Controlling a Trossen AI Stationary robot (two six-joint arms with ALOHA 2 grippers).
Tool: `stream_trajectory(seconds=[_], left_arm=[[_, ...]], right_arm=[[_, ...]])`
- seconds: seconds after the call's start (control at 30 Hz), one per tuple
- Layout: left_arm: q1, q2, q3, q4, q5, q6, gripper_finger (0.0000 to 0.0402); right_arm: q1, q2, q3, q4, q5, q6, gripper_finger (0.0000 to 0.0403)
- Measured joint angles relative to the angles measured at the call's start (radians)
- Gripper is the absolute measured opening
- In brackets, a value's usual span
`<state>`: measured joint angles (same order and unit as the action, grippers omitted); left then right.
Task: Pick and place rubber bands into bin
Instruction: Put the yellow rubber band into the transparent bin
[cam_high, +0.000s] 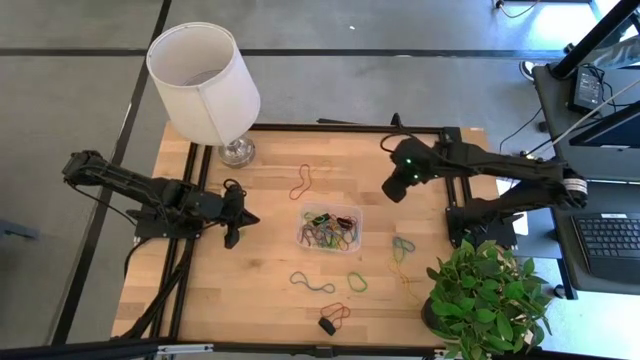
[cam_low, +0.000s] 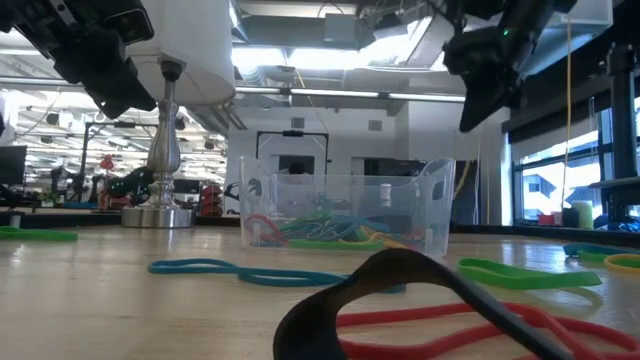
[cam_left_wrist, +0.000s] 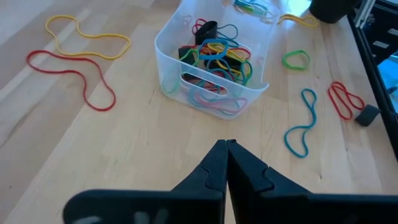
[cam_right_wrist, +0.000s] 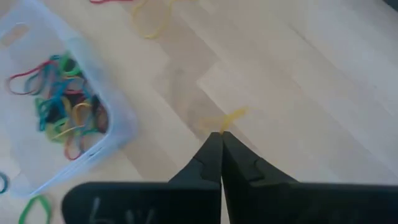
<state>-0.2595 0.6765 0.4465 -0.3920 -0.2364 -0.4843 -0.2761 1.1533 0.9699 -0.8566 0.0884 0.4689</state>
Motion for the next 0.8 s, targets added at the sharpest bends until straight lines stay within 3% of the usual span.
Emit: stream_trajectory(seconds=[0.37,0.6,0.8], left_arm=[[0.0,0.0,0.0,0.0,-0.061,0.0,0.0001],[0.0,0.0,0.0,0.0,-0.066,0.007,0.0002],[0.0,0.0,0.0,0.0,-0.098,0.134,0.0003]], right_arm=[[0.179,-0.03,0.001,0.078,0.103,0.048,0.0],[0.265,-0.027,0.002,0.279,0.145,0.076,0.0],[0.31,-0.027,0.002,0.485,0.185,0.075,0.0]])
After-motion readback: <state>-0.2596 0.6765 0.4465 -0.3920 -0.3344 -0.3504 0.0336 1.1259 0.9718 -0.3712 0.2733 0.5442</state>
